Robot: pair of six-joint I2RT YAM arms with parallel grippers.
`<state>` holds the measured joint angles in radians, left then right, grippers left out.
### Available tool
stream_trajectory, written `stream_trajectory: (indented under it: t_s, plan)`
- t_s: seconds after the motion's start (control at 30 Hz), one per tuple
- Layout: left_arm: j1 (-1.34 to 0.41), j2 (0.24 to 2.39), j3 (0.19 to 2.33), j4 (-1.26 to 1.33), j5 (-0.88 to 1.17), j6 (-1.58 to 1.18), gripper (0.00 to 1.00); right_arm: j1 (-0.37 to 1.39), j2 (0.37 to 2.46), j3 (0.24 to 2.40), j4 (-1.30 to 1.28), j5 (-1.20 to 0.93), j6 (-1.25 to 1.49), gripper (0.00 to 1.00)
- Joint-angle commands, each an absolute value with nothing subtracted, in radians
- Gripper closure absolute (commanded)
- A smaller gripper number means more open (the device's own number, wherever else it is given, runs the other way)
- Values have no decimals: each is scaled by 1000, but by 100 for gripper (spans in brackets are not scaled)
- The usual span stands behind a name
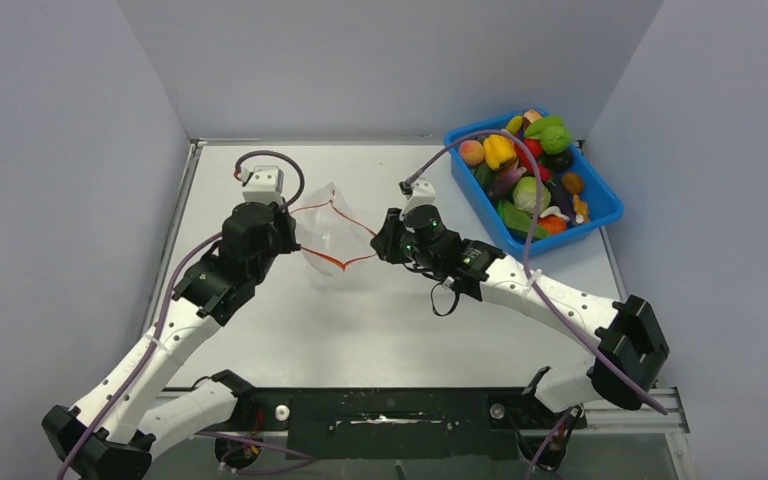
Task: Place the food in the zip-top bag and seal the zipper
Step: Open the zipper of the food storage bag.
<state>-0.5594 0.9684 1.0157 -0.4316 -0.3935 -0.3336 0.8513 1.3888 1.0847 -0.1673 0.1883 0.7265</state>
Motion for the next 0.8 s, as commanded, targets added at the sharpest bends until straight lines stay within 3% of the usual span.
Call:
stream_trajectory:
  t_s: [0.0, 0.5, 0.77]
  plan:
    - [-549, 959, 976, -424, -379, -303, 100, 844, 1421, 1130, -106, 102, 730, 83]
    - [-551, 982, 940, -362, -315, -276, 100, 841, 1426, 1200, -180, 69, 711, 46]
    - [-552, 1003, 963, -363, -307, -248, 100, 816, 1340, 1228, -249, 83, 642, 43]
